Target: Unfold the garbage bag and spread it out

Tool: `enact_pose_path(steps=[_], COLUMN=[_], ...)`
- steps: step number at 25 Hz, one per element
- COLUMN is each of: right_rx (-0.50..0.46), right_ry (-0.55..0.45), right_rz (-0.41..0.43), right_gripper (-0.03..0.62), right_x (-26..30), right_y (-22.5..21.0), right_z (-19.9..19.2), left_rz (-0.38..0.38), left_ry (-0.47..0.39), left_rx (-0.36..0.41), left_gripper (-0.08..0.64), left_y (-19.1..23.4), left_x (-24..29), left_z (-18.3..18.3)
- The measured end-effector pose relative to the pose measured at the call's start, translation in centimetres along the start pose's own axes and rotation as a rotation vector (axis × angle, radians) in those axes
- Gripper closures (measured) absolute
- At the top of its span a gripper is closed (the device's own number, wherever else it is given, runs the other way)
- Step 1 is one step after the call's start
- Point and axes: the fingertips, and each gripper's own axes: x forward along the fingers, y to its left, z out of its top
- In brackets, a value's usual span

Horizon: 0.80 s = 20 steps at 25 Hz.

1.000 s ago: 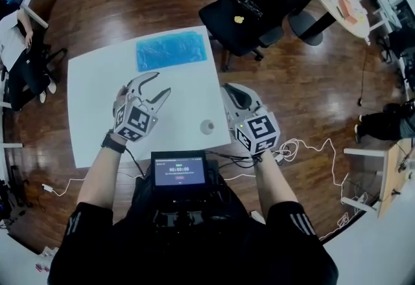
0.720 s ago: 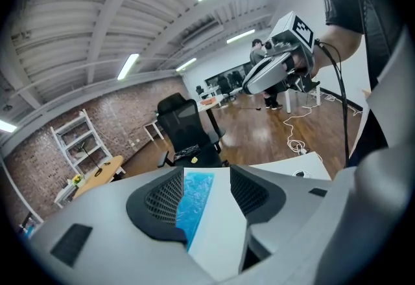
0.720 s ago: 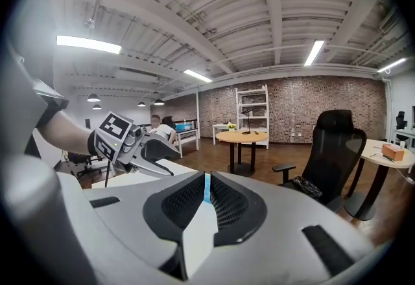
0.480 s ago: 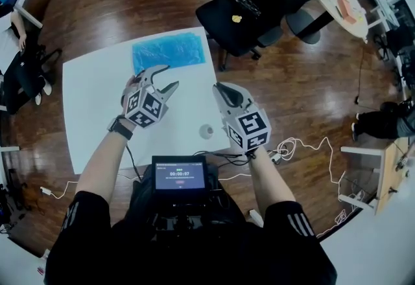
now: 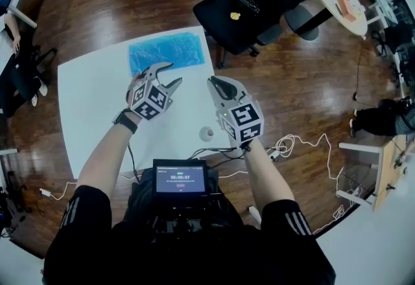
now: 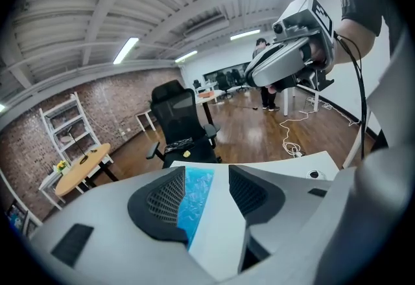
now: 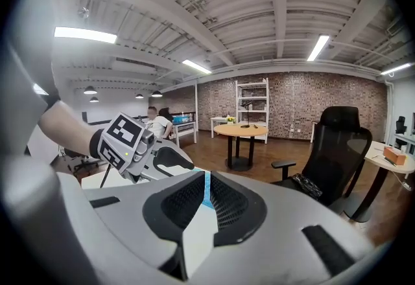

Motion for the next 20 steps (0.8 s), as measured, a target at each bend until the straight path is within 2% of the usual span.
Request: enact_pose_path(steps=[8,16,20], right_rx=[0.04,0.063,0.068], right_ry=[0.063,0.113,0.134], right_rz=[0.013,0.025,0.013], right_gripper=[0.546,0.545,0.543], right_x=[3.0,5.4,6.3], right_y=[-0.6,-0.4,-1.0], right_z=[-2.5,-4.8,-6.2], left_rz=[-0.069,-0.125,-0.151], left_ry=[0.036,0.128,0.196], left_rx=[-0.002,-0.059,-0.057], left_gripper=[0.353,0.379,0.379], left_y=[0.3,1.1,1.1], left_x=[4.4,8.9,10.8], left_z=[-0.7,-3.3,-5.8])
